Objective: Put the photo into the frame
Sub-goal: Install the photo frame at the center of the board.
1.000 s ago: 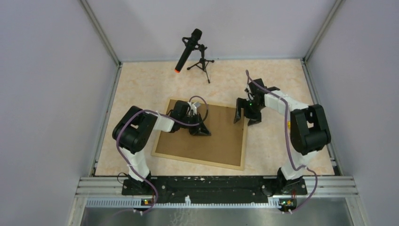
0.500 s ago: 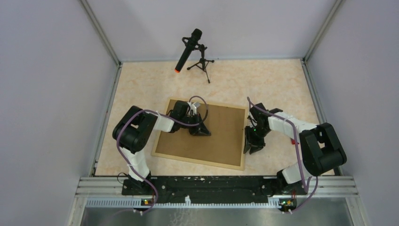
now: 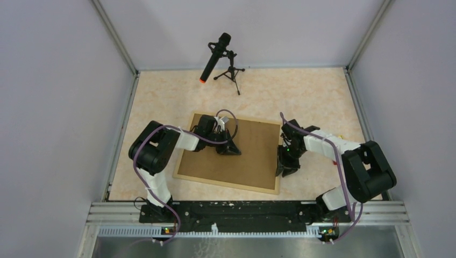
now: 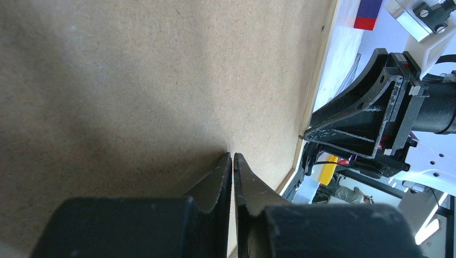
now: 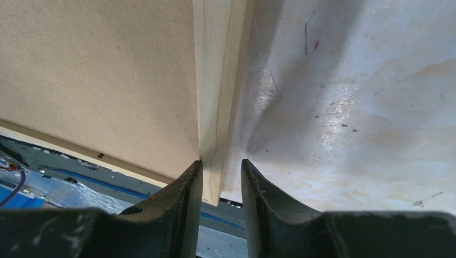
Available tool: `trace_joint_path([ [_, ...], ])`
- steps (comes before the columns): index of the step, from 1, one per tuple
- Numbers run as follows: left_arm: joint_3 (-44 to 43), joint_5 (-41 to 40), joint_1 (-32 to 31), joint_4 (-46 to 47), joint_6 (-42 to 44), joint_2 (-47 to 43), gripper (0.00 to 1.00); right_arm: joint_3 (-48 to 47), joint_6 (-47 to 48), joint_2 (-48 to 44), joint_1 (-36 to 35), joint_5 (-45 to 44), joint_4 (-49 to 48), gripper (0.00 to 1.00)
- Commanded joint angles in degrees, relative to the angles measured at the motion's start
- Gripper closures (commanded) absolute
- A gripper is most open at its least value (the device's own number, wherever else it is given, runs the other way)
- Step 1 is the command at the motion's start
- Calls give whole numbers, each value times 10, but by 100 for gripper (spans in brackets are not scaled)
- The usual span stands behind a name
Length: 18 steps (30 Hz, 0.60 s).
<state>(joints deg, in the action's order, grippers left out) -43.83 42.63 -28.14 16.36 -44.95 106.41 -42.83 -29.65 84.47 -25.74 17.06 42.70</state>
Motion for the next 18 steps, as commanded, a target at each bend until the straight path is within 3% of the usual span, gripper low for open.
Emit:
trace_joint_path([
  [1, 26, -56, 2, -68, 31, 21, 89, 6, -7, -21, -8, -27, 6, 68],
  [9, 28, -54, 2, -63, 28, 22, 89, 21, -14, -59, -8, -11, 18, 68],
  [18, 27, -52, 2, -62, 27, 25, 89, 29, -27, -34, -16, -9, -24, 69],
])
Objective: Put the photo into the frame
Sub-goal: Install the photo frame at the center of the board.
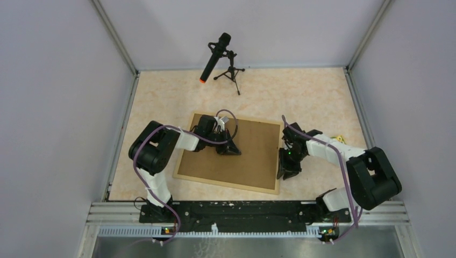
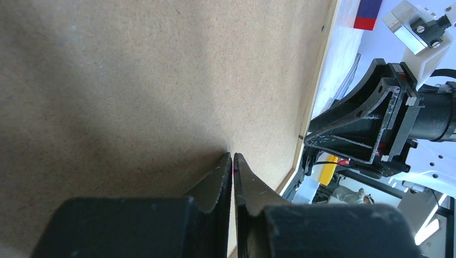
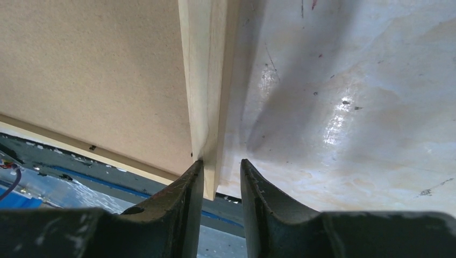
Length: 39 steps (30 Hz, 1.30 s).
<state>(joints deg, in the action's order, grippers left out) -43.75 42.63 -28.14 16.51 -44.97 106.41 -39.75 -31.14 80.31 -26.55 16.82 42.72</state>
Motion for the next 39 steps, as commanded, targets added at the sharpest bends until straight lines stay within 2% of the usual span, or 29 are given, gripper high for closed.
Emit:
trace_joint_path([
  [1, 26, -52, 2, -64, 27, 24, 89, -3, -14, 10, -8, -9, -27, 69],
  [14, 30, -54, 3, -65, 28, 21, 89, 4, -37, 50, -8, -47, -60, 73],
  [22, 32, -55, 3, -63, 27, 20, 89, -4, -47, 87, -8, -105, -57, 74],
  [28, 34, -53, 1, -61, 26, 20, 89, -41, -49, 142, -12, -155, -40, 74],
  [31, 34, -53, 1, -59, 26, 20, 90, -76, -60, 188, -33, -199, -23, 74],
  [34, 36, -53, 1, -57, 24, 19, 90, -100, -79, 240, -57, -205, -35, 73],
  [37, 35, -53, 1, -59, 28, 17, 90, -149, -76, 276, -68, -179, -47, 69],
  [39, 32, -53, 1, -64, 31, 14, 89, -181, -63, 253, -70, -128, -65, 54],
])
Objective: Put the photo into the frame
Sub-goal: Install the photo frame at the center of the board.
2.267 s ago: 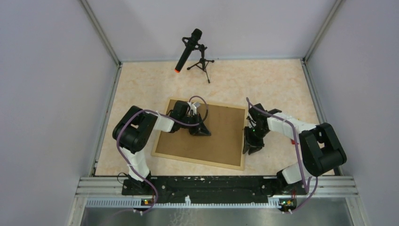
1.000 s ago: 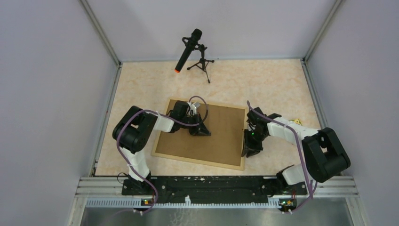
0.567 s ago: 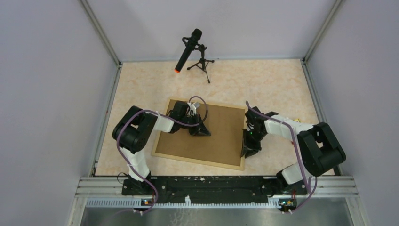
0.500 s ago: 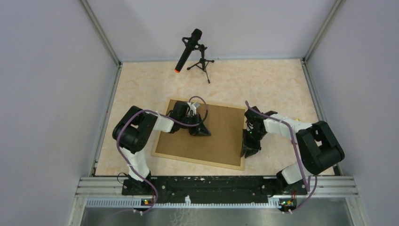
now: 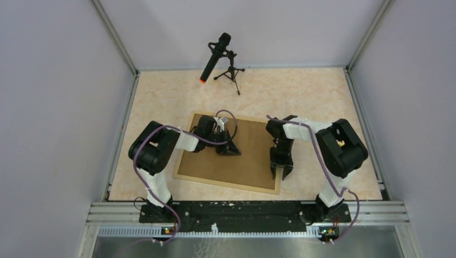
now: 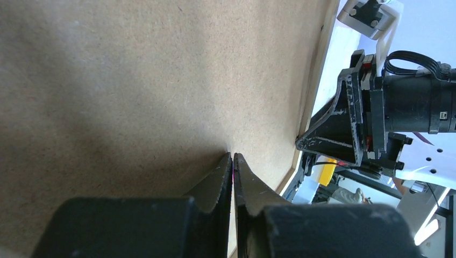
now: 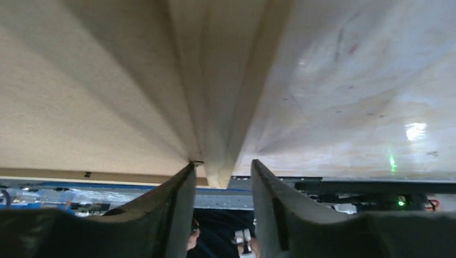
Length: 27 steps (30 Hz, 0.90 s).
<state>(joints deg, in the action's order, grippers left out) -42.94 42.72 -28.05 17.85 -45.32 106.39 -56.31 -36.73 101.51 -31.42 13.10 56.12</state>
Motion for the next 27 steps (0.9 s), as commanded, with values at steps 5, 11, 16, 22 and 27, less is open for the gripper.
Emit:
trace_joint_path([
  [5, 6, -58, -1, -110, 52, -17, 83, -91, 48, -40, -12, -78, -147, 24],
  [11, -53, -83, 6, -217, 117, -114, 47, -56, 83, -76, -1, -111, -152, 25],
  [16, -61, -167, 89, -331, 162, -215, 12, -37, 80, -43, -1, -127, -199, 29],
  [22, 1, -365, 226, -413, 148, -313, 2, -53, 95, -16, 0, -122, -221, 29],
  [27, 41, -406, 265, -401, 124, -311, 2, -60, 106, 2, 2, -112, -230, 29],
])
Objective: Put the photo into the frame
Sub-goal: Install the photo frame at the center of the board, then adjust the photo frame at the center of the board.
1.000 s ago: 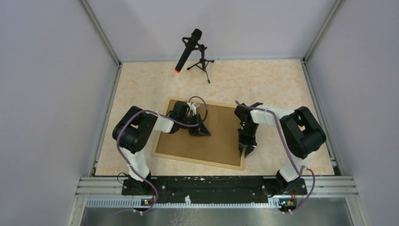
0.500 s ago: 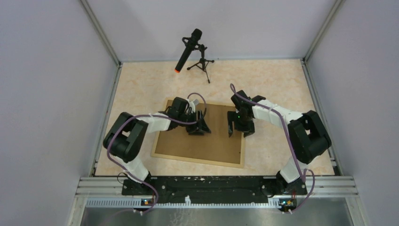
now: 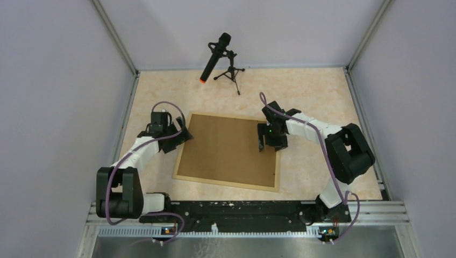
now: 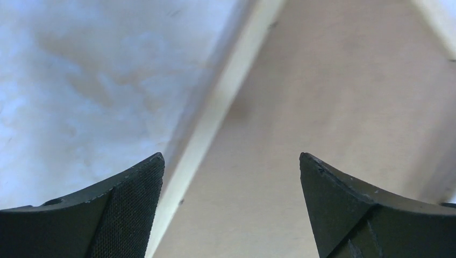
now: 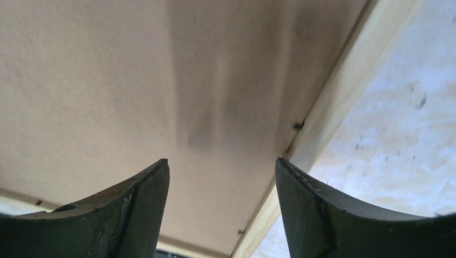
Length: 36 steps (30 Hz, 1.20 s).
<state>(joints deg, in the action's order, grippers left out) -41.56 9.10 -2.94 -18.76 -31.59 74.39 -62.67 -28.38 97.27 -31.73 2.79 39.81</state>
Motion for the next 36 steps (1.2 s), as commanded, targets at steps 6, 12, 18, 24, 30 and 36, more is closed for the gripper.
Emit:
trace_joint_path([
  [6, 37, 22, 18, -24, -26, 76, 2, 12, 20, 42, 31, -10, -67, 28],
  [12, 58, 50, 17, -19, -36, 64, 2, 60, 40, -50, 73, -33, -33, 23],
  [18, 74, 97, 16, -21, -43, 45, 2, 86, 45, -18, 85, 26, -73, 22],
  [24, 97, 149, 11, -7, -47, 38, 2, 63, 56, -79, 94, 29, -39, 21],
  [30, 101, 163, 10, 0, -45, 32, 2, 111, 51, -137, 175, 28, -35, 15],
  [36, 97, 195, -13, 0, -21, 24, 2, 142, 30, -64, 177, 117, -170, 16],
])
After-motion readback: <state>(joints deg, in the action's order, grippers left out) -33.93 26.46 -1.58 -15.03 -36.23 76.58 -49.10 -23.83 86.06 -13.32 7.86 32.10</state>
